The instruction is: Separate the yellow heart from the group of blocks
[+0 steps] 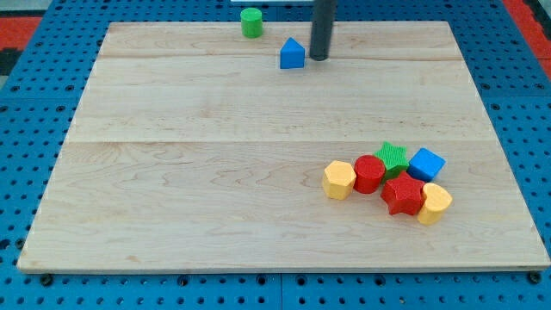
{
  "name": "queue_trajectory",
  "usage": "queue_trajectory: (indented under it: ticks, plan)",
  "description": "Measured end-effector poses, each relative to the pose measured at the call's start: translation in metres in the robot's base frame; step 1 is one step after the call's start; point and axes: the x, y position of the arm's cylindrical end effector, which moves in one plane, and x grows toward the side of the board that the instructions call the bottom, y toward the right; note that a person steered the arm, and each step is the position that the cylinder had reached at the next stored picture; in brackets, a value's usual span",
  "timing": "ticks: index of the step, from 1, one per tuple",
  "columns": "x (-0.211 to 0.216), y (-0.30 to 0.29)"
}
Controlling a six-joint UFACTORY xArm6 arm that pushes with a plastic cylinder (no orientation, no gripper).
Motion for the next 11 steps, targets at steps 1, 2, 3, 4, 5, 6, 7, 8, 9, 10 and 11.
queue_trajectory:
  ticks: [1, 2, 3, 4, 5, 6, 7, 8, 9, 10, 11]
  plan:
    - [-0.015, -0.035]
    - [-0.013, -0.038]
    - [0.049, 0.042]
    - [0.163, 0.120]
    - [0.237, 0.202]
    - [0.275, 0.214]
    - [0.278, 0.228]
    - [0.297, 0.210]
    - [0.264, 0.158]
    - [0.204, 0.120]
    - [0.170, 0.087]
